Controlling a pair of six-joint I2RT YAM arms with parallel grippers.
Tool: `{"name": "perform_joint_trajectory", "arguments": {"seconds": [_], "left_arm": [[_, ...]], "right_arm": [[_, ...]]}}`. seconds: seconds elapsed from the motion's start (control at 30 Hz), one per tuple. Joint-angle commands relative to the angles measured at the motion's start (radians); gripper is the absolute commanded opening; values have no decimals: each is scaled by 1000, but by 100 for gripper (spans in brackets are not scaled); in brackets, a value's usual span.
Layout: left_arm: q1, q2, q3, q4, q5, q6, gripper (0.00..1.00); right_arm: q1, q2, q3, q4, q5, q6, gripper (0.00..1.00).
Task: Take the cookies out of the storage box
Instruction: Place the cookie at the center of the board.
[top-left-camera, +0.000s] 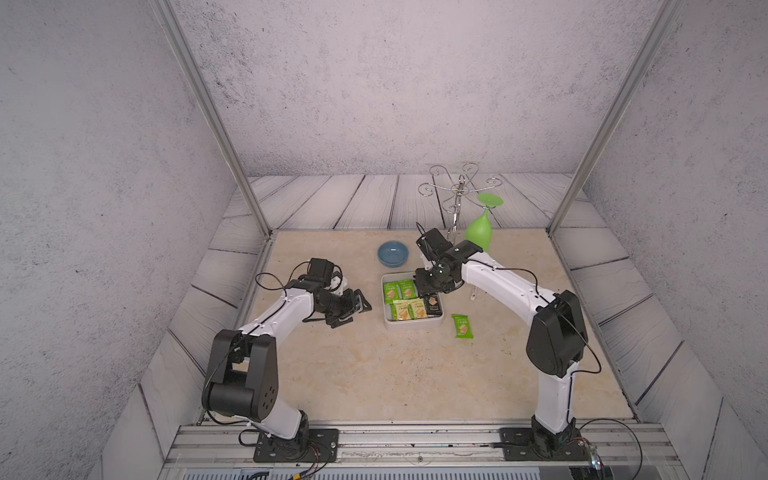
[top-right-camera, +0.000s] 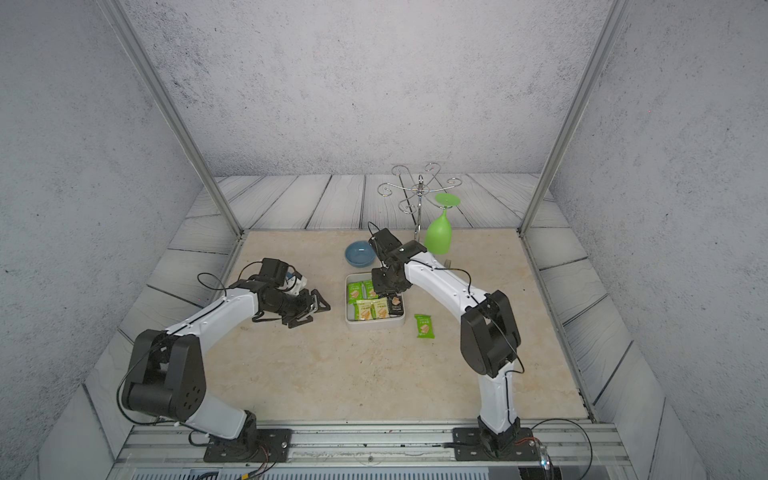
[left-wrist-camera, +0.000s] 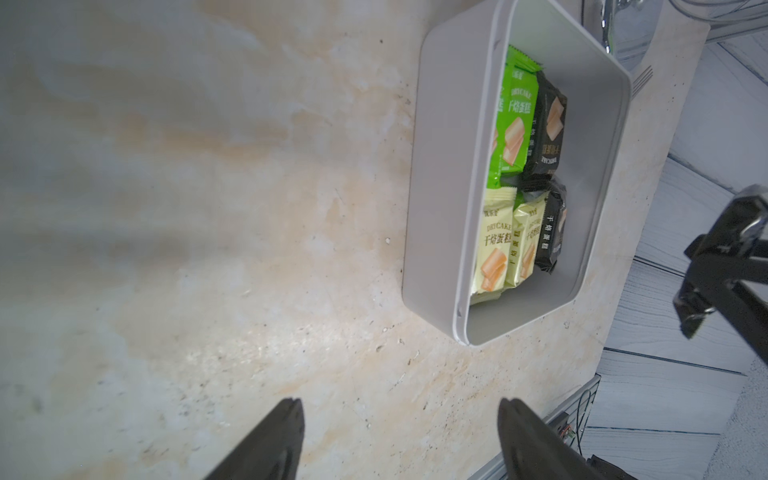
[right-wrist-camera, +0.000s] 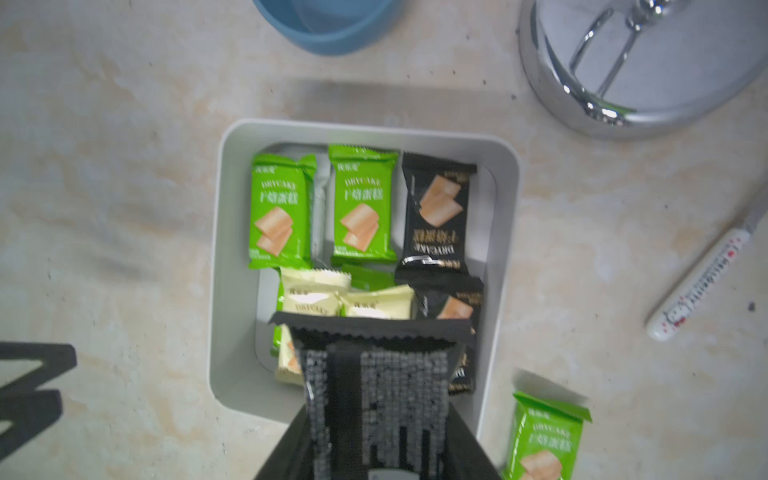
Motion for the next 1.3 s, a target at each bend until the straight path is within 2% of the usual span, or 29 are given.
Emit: {"name": "perform_joint_trajectory", "arguments": {"seconds": [0.0, 0.3, 0.5, 0.73, 0.9, 1.27], "left_arm": [[-29, 23, 45, -18, -24, -4, 79], [-90, 62, 99, -45, -63, -12, 79], [-124, 83, 126, -44, -82, -35, 79], [-141, 92, 163, -81, -112, -30, 79], [-141, 98, 172, -82, -103, -51, 79], [-141, 81, 166, -92, -117, -67, 79]], "right_arm": [[-20, -97, -116, -3, 33, -21, 42], [-112, -316, -446, 42, 59, 19, 42], [-213, -376, -587, 107, 23, -2, 42], [-309, -318, -670, 216, -23, -43, 42], [-317, -250, -677, 269, 16, -64, 42], [-334, -154, -678, 330, -15, -76, 43]]}}
